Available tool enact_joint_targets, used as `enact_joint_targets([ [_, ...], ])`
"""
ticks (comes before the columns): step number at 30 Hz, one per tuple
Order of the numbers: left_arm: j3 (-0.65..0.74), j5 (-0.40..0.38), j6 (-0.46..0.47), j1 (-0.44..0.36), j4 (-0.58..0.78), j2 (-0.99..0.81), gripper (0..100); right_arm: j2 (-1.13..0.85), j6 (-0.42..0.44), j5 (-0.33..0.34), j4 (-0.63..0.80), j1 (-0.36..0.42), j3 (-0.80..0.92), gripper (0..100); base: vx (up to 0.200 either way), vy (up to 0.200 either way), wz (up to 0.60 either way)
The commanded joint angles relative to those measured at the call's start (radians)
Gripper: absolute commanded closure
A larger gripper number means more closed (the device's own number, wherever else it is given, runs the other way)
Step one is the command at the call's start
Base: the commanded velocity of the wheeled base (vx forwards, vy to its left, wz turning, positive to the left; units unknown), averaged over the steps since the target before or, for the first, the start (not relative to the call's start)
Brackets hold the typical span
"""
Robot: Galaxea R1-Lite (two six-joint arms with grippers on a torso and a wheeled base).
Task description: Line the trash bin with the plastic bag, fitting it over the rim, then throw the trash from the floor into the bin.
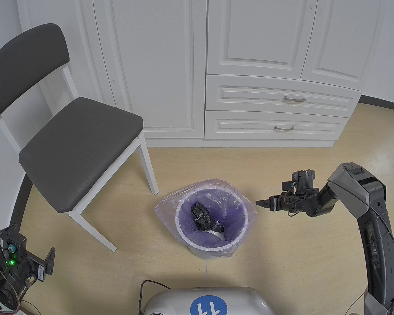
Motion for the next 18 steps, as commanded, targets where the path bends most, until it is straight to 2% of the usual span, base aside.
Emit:
enact_joint_targets([
  [1, -0.027, -0.007, 0.001, -0.005, 0.005, 0.038, 0, 0.000, -0.001, 0.000, 0.000, 0.000, 0.000, 0, 0.000, 0.000, 0.00],
  [6, -0.083, -0.078, -0.045, -0.044, -0.004, 0.159, 0, 0.000, 0.001, 0.000, 0.000, 0.000, 0.000, 0, 0.000, 0.000, 0.00],
  [7, -0.085, -0.078, -0.049, -0.045, -0.006, 0.163, 0, 0.000, 0.001, 0.000, 0.000, 0.000, 0.000, 0, 0.000, 0.000, 0.00],
  [11, -0.142, -0.081, -0.162, -0.148, -0.095, 0.277, 0, 0.000, 0.001, 0.000, 0.000, 0.000, 0.000, 0, 0.000, 0.000, 0.00],
  [14, -0.194, -0.078, -0.213, -0.194, -0.130, 0.361, 0, 0.000, 0.001, 0.000, 0.000, 0.000, 0.000, 0, 0.000, 0.000, 0.00],
  [18, -0.255, -0.078, -0.219, -0.248, -0.133, 0.432, 0, 0.000, 0.001, 0.000, 0.000, 0.000, 0.000, 0, 0.000, 0.000, 0.00],
])
